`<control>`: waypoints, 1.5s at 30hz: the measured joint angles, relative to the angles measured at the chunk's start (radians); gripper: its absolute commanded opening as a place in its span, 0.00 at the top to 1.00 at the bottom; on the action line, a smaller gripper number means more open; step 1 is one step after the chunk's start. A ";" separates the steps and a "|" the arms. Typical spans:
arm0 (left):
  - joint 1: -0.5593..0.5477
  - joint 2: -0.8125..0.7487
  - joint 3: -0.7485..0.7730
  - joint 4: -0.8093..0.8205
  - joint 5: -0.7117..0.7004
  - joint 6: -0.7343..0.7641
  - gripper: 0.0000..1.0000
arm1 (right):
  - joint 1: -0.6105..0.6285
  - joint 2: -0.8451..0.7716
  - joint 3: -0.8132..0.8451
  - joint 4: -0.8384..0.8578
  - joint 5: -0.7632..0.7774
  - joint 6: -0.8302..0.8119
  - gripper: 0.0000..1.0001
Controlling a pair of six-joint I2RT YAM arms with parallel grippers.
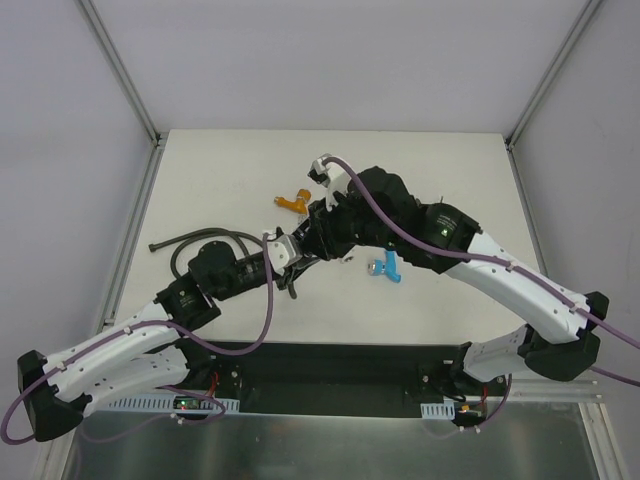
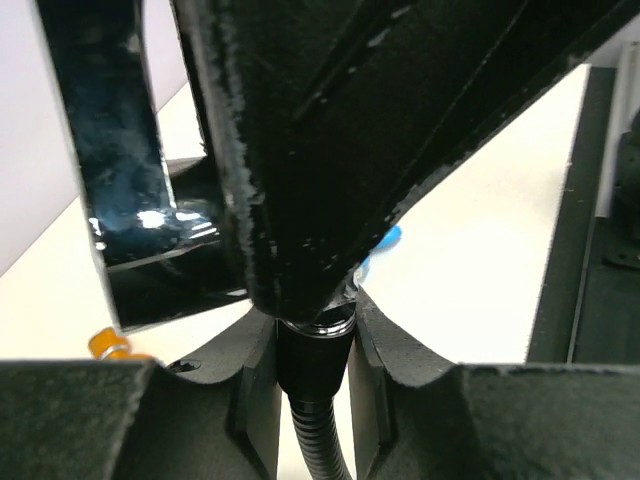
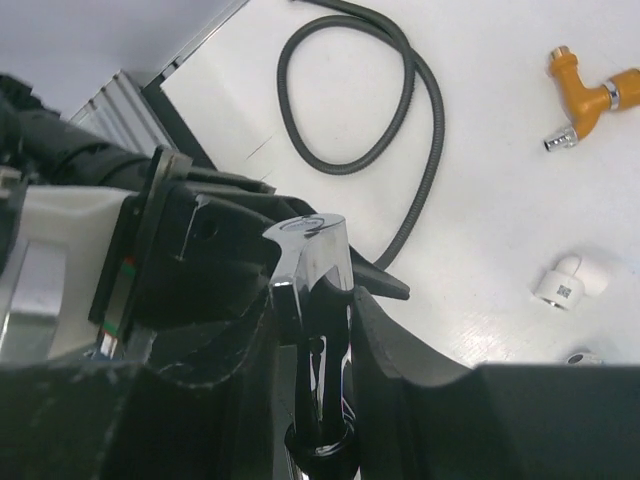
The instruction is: Install the water faucets
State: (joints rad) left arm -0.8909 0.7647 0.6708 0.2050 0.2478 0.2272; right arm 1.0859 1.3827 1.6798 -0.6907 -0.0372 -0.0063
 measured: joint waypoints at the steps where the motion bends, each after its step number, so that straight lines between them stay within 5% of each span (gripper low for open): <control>1: -0.010 0.002 -0.003 -0.001 -0.036 0.006 1.00 | 0.000 0.005 -0.003 0.006 0.017 0.023 0.98; 11: -0.081 0.041 -0.016 0.000 -0.345 0.074 1.00 | -0.002 0.040 -0.038 0.058 0.158 0.153 0.94; 16: -0.085 0.056 -0.016 0.015 -0.357 0.077 1.00 | -0.004 0.039 -0.040 0.061 0.172 0.158 0.41; 23: -0.070 0.074 -0.009 0.023 -0.323 0.037 1.00 | -0.037 -0.019 -0.040 0.011 0.187 0.099 0.11; 34: -0.047 0.080 0.021 -0.009 -0.047 0.026 1.00 | -0.062 -0.312 -0.096 -0.022 0.140 -0.161 0.09; 45: -0.017 0.169 0.154 -0.131 0.415 0.028 1.00 | -0.062 -0.494 -0.262 -0.085 -0.126 -0.601 0.05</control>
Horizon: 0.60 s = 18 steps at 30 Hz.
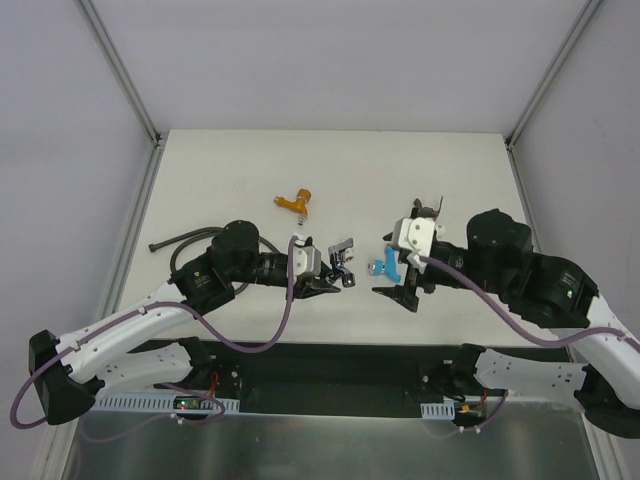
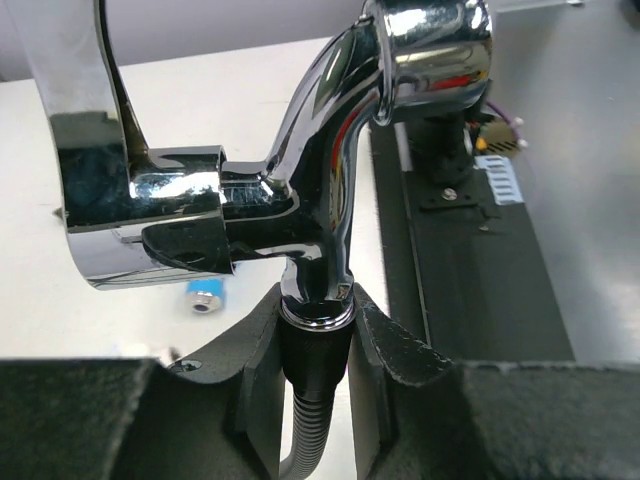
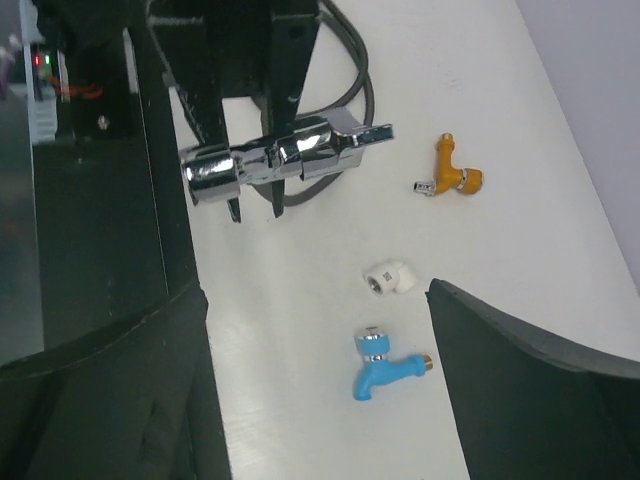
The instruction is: Install the water faucets
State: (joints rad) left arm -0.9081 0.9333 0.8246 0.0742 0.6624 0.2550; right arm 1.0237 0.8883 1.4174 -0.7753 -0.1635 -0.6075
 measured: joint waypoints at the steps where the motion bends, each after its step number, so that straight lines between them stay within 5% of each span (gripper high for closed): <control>1: 0.000 0.007 0.004 -0.014 0.024 0.001 1.00 | 0.001 -0.008 -0.021 -0.006 -0.017 -0.047 0.05; 18: 0.000 0.043 0.039 -0.111 0.155 0.026 1.00 | 0.006 0.050 0.002 -0.041 -0.253 -0.574 0.04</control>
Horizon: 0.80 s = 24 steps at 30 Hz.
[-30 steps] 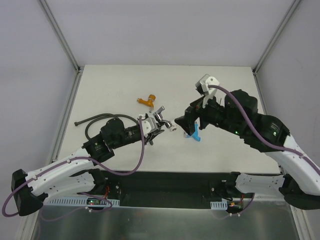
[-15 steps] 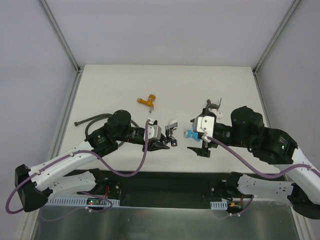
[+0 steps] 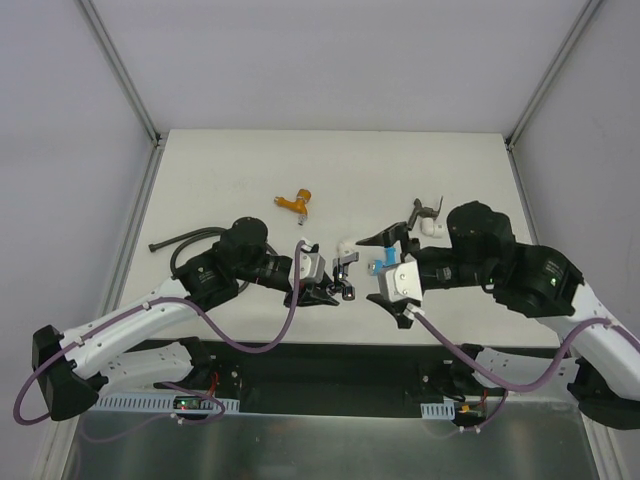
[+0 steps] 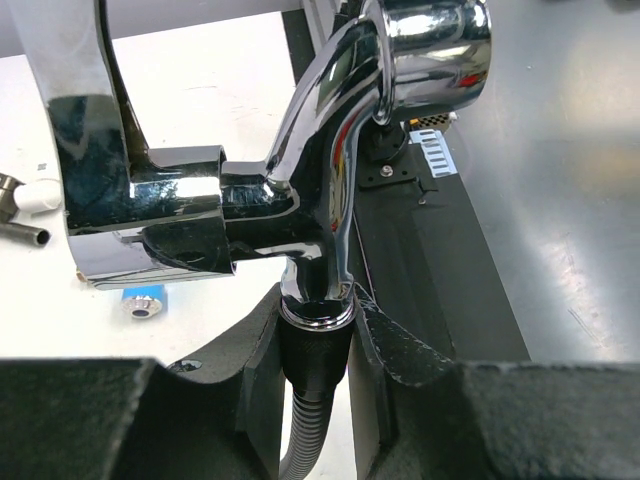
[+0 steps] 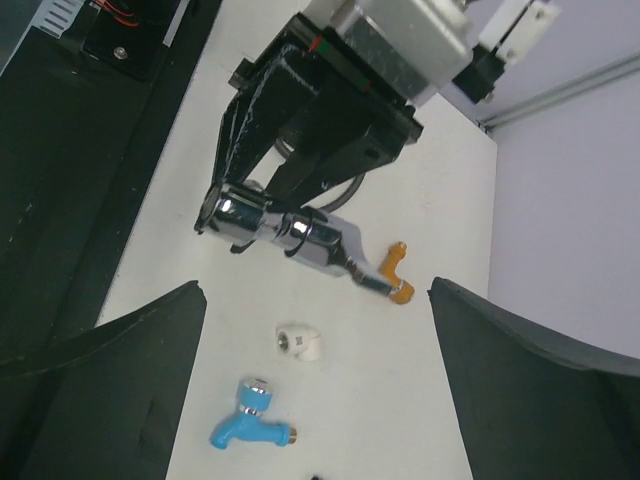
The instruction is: Install the water faucets
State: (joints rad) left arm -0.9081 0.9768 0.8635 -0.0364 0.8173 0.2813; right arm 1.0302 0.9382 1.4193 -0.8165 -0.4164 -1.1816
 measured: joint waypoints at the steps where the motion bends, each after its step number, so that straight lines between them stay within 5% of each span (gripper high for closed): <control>1: 0.000 0.003 0.000 -0.002 0.006 0.000 1.00 | 0.001 0.021 0.021 -0.008 -0.013 -0.021 0.04; 9: 0.000 0.021 0.009 -0.007 0.042 -0.002 1.00 | 0.042 0.188 0.173 -0.142 -0.080 -0.157 0.13; 24: 0.000 0.021 0.011 -0.030 0.047 -0.008 1.00 | 0.115 0.346 0.232 -0.290 -0.074 -0.226 0.59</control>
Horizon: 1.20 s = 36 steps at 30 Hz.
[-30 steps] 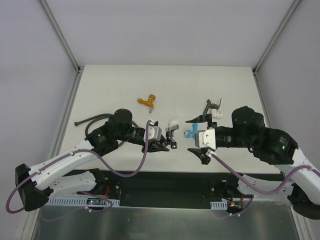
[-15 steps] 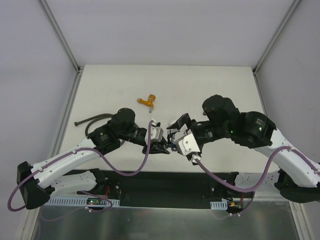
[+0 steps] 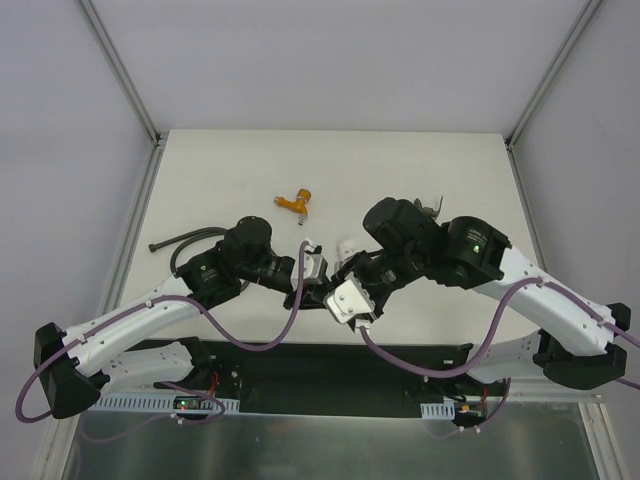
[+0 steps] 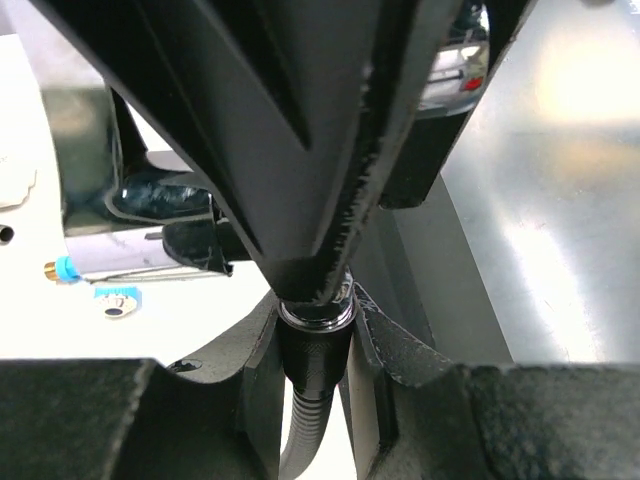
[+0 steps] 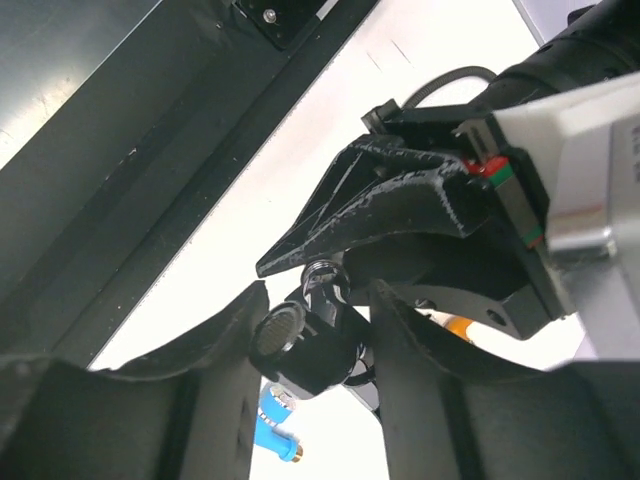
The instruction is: Install the water faucets
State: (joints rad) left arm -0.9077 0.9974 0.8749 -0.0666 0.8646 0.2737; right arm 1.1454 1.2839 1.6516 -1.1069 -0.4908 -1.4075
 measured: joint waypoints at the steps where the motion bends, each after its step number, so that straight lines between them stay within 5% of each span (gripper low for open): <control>1: 0.000 0.000 0.000 -0.003 0.000 -0.001 1.00 | 0.005 0.003 0.003 0.003 0.005 0.000 0.62; 8: 0.000 0.001 0.000 -0.026 -0.001 -0.003 1.00 | 0.024 0.028 0.022 0.029 0.043 0.018 0.98; 20: -0.001 -0.053 -0.015 -0.032 -0.191 -0.005 1.00 | 0.034 0.051 0.035 0.098 0.145 0.233 0.98; 34: -0.011 -0.148 -0.089 0.050 -0.648 -0.088 1.00 | 0.063 0.127 0.063 0.262 0.545 0.745 0.98; 36: -0.016 -0.151 -0.089 0.056 -0.699 -0.111 1.00 | 0.064 0.132 0.067 0.275 0.583 0.785 0.90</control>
State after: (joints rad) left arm -0.9237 0.8463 0.7860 -0.0101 0.1654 0.1627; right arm 1.2098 1.4158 1.7187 -0.8322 0.0917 -0.6228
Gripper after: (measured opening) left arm 0.248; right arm 0.334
